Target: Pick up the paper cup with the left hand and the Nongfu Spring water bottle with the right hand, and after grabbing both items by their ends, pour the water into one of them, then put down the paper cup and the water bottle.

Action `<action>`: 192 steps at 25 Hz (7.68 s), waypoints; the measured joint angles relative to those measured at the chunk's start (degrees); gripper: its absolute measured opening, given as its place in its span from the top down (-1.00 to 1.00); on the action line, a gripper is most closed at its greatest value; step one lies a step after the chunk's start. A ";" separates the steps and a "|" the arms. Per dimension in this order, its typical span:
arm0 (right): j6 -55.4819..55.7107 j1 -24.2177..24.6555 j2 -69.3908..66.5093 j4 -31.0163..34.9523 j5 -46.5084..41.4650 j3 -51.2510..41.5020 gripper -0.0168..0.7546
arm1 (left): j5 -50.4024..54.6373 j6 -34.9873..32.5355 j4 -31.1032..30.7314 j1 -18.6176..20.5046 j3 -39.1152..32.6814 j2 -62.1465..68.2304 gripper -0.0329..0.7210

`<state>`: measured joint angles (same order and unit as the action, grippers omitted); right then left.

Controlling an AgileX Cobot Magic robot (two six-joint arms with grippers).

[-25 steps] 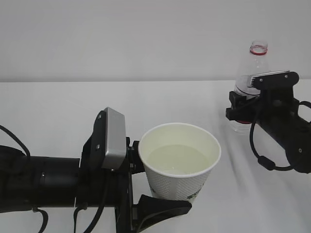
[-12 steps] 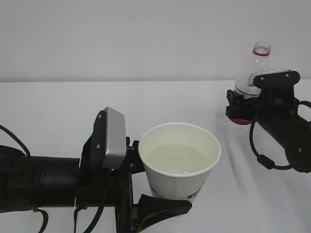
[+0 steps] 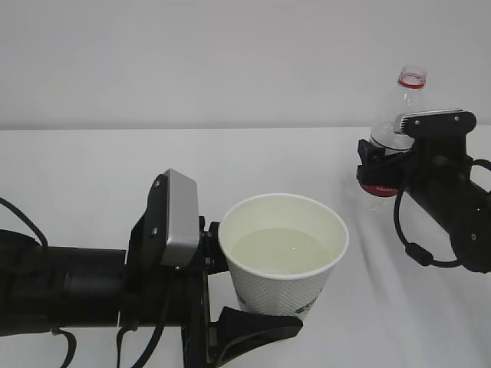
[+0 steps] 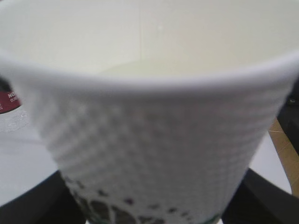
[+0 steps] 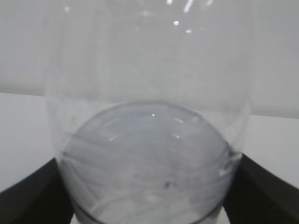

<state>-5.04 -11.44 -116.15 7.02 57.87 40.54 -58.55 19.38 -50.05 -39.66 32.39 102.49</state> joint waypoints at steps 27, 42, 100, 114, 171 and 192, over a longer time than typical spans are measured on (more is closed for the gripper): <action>2.38 0.00 6.51 -1.40 7.21 -12.85 -0.76 | 1.18 0.00 0.46 0.00 0.00 0.22 -0.54; 2.38 0.00 19.35 -2.76 7.33 -22.27 -0.72 | 1.28 0.00 2.65 0.00 0.00 0.22 -0.54; 2.89 0.00 25.04 -2.92 7.36 -30.56 -0.59 | 0.97 -11.42 32.79 2.55 0.00 0.22 -0.54; 2.89 0.00 25.13 -3.01 7.36 -30.56 -0.58 | 0.97 -11.61 33.08 10.11 0.00 0.22 -0.54; 2.89 0.00 25.13 -3.37 7.46 -30.56 -0.58 | 0.97 -12.11 43.39 29.31 0.00 0.26 -0.54; 2.93 0.00 25.13 -3.46 7.46 -30.56 -0.58 | -4.23 -14.96 48.49 29.31 0.00 7.59 -0.54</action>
<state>-2.11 -11.44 -91.02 3.56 65.33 9.98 -62.79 4.42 -1.56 -10.35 32.39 110.08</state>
